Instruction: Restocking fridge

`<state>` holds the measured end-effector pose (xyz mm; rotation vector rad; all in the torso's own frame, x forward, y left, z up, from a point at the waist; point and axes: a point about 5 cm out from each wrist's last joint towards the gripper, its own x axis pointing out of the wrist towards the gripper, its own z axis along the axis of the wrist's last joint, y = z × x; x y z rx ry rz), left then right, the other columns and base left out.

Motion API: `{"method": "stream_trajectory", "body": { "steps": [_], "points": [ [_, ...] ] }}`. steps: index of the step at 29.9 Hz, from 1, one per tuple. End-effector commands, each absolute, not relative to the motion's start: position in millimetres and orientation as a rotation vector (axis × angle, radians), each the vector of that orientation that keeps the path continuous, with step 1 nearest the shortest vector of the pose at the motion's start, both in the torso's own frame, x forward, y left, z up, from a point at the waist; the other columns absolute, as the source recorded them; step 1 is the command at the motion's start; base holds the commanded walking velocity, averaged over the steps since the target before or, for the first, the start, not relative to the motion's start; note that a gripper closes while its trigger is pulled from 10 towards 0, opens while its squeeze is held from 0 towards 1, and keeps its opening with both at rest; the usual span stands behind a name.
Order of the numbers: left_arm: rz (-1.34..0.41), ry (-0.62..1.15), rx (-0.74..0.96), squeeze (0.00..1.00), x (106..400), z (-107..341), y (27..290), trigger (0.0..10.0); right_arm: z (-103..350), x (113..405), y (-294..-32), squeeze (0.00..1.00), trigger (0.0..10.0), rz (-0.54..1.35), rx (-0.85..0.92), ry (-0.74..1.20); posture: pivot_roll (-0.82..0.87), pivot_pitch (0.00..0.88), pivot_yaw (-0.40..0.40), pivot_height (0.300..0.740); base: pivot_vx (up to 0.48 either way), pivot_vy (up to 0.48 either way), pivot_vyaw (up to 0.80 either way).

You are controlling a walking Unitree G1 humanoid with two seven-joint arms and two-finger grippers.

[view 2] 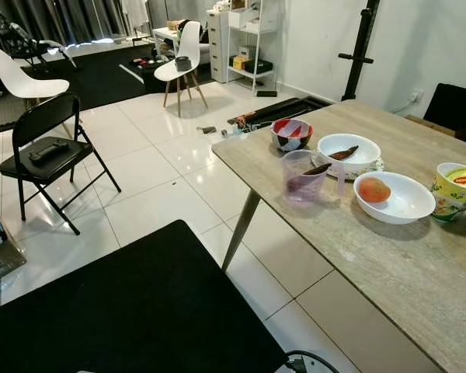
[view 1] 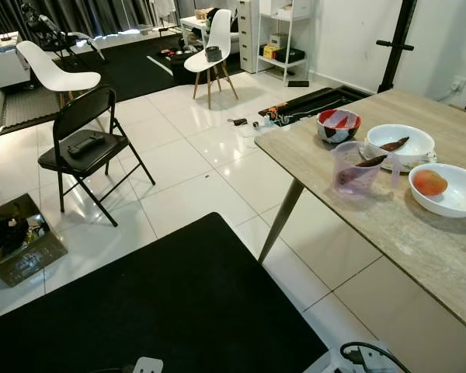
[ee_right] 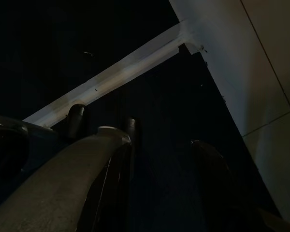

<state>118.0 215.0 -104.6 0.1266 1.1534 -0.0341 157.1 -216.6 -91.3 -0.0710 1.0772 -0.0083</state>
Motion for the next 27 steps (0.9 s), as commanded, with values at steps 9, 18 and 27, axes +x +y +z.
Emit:
{"method": "stream_trajectory", "body": {
  "steps": [9,18,27],
  "points": [
    [-0.042,1.170,0.134,0.00,115.2,-105.1,217.0,10.0,-91.2,159.6,-211.4,0.00,10.0,0.004,-0.051,1.071,0.02,0.000,0.059,0.740,0.340,0.000,0.00],
    [-0.044,1.174,0.131,0.00,113.9,-105.5,216.7,10.0,-91.0,160.8,-209.8,0.00,10.0,0.009,-0.044,1.066,0.02,0.000,0.059,0.740,0.339,0.000,0.00],
    [-0.039,1.156,0.114,0.00,115.1,-105.1,215.6,10.0,-90.7,161.6,-209.5,0.00,10.0,0.011,-0.043,1.063,0.02,0.000,0.059,0.740,0.147,0.000,0.00]
  ]
}}
